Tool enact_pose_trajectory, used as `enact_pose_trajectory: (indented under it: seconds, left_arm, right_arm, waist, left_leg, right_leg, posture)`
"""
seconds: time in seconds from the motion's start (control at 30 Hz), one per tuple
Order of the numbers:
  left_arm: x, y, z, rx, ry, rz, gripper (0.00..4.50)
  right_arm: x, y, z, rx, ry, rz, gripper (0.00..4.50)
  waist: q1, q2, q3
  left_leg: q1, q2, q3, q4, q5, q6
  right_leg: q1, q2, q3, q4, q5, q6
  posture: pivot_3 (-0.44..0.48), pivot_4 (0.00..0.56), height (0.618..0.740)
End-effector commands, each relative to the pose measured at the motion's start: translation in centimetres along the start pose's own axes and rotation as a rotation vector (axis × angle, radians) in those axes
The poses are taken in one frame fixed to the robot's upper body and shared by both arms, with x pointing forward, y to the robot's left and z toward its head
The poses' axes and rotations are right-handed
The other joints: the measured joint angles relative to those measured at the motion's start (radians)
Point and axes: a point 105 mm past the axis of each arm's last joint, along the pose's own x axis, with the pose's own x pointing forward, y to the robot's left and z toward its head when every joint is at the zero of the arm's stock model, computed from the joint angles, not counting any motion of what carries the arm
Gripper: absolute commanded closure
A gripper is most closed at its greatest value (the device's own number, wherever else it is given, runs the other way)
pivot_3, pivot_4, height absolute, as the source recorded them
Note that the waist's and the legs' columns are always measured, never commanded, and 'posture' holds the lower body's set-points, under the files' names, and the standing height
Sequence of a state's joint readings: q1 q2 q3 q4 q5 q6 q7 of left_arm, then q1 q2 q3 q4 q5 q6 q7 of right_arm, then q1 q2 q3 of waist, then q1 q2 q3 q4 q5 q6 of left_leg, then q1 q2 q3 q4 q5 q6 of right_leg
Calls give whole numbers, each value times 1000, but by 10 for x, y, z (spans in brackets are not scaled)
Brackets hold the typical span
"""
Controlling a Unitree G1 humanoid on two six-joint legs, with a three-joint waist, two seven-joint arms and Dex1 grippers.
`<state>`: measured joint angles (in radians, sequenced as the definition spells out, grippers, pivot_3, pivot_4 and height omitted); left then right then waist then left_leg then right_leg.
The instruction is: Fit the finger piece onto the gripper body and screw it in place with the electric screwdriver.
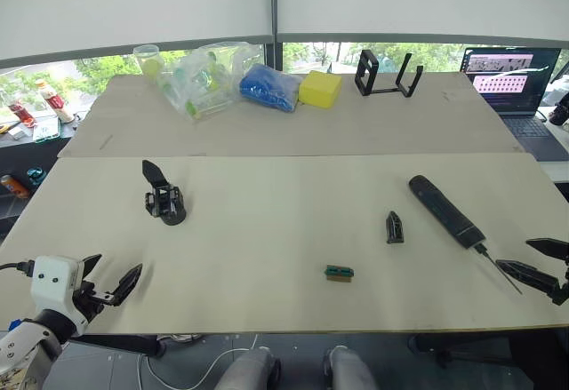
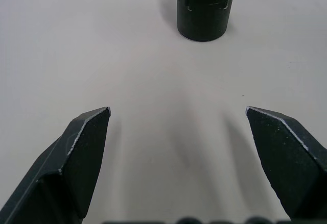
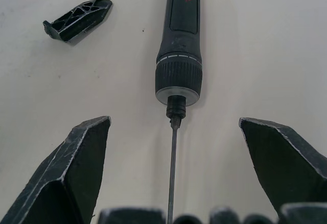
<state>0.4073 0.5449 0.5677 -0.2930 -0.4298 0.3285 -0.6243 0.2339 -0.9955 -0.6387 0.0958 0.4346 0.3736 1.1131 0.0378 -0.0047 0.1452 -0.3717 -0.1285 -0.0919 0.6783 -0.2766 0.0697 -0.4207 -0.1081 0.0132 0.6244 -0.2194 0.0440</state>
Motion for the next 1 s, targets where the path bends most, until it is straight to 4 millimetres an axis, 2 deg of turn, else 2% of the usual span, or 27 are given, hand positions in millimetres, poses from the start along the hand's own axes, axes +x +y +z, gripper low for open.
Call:
enact_pose_trajectory:
  seconds: [0.03,0.07,0.13,0.3,0.5,0.73,1.0]
  left_arm:
    - [6,-5,10,41,-29,-36,0]
    - [12,-8,13,43,-35,-60,0]
    - [22,-11,17,48,-42,-94,0]
    - [39,-12,22,79,-47,-147,0]
    - [60,-10,32,81,-80,-162,0]
    - [89,-10,40,90,-108,-168,0]
    - [108,-9,40,86,-115,-164,0]
  right_arm:
    - [7,7,35,-91,-73,45,39]
    - [15,18,54,-131,-115,96,39]
    - [27,37,79,-178,-168,184,39]
    - [41,85,110,-219,-226,410,39]
    - [49,127,137,-268,-289,612,39]
    - [61,152,154,-313,-375,686,39]
    - [63,160,156,-317,-390,701,39]
  waist:
    - [0,0,0]
    - [-1,1,0]
    - [-5,3,2]
    - [-3,3,2]
    - [2,0,4]
    - [0,-3,5]
    - [-1,-3,5]
  left_leg:
    - [0,0,0,0,0,0]
    - [0,0,0,0,0,0]
    - [0,1,3,0,0,0]
    - [0,4,4,0,0,-3]
    - [-3,3,8,2,0,-5]
    - [-3,3,10,2,-1,-4]
    - [-4,3,11,2,0,-4]
  right_leg:
    - [0,0,0,0,0,0]
    - [0,0,0,0,0,0]
    - [-1,0,0,1,1,-1]
    - [-3,3,-1,1,1,-1]
    - [-5,0,0,-2,1,-1]
    - [-6,0,0,0,1,-1]
    - [-8,0,0,1,1,-1]
  posture:
    - [0,150,740]
    - [0,150,740]
    - [0,150,740]
    - [0,150,740]
    - [0,150,740]
    - [0,150,740]
    - [0,150,740]
